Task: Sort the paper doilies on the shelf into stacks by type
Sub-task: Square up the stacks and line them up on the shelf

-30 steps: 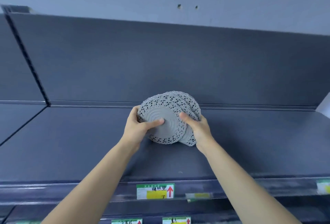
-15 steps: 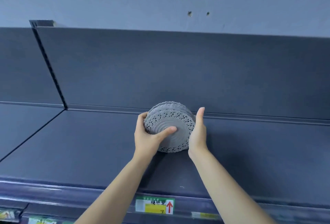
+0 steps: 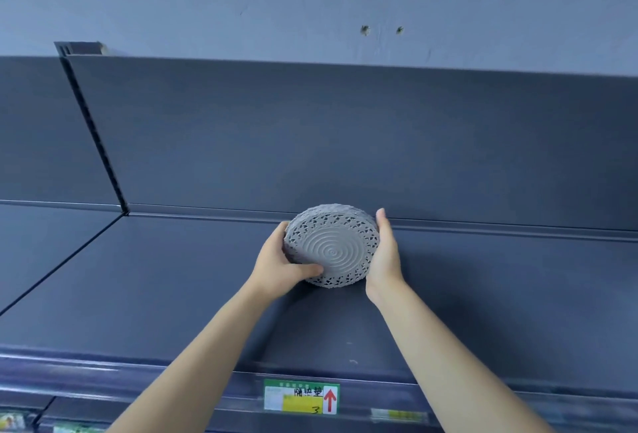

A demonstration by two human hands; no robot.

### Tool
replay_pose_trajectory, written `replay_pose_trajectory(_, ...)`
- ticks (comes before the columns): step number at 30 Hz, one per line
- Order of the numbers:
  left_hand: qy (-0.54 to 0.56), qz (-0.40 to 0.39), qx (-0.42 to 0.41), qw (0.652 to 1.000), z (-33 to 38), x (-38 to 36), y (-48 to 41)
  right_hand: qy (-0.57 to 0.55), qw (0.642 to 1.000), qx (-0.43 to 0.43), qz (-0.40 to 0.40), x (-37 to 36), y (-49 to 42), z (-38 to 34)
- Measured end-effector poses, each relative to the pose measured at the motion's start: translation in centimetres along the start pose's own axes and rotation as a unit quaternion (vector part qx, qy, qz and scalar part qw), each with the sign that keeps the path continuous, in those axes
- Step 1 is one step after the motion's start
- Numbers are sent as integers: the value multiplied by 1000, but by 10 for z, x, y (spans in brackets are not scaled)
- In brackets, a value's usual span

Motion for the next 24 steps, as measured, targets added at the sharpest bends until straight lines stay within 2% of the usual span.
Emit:
replay_pose_trajectory(3, 69, 29, 25, 997, 2, -6, -1, 13, 1000, 12, 12, -6, 0, -5)
replay_pose_trajectory(6, 102, 5, 67, 993, -4, -5, -2, 29, 999, 20, 37, -6, 0, -5)
replay_pose_trajectory(8, 182, -19, 138, 973, -8, -7, -2, 18, 998, 12, 58, -6, -3, 0)
replay_pose_trajectory(10, 212, -18, 183, 960, -9, -12, 1, 5, 999, -3, 54, -9, -2, 2)
replay_pose_trajectory(12, 178, 17, 161, 971, -6, -12, 3, 7, 1000, 12, 23, -12, -2, 0)
replay_pose_trajectory(14, 162, 45, 146, 975, -3, -9, 7, 58, 996, 72, -8, -10, 2, -3)
replay_pose_trajectory(17, 179, 27, 174, 968, 2, -1, 11, 146, 980, 131, -33, 0, 1, -8)
replay_pose_trajectory(21, 115, -37, 258, 958, 5, 14, 15, 181, 976, 63, -106, 6, 6, 0)
replay_pose_trajectory(24, 48, -21, 306, 950, 1, 20, 20, 262, 961, 49, -80, 5, 6, 15)
Point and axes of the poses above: each hand's wrist, its own y-axis away from the middle knuckle, its own x-axis out of the back of the hand, z = x × y, the point moved 4 cm from there along -y, towards the middle knuckle, and after that the axes turned 8 degrees about y, right-handed, at the moved point
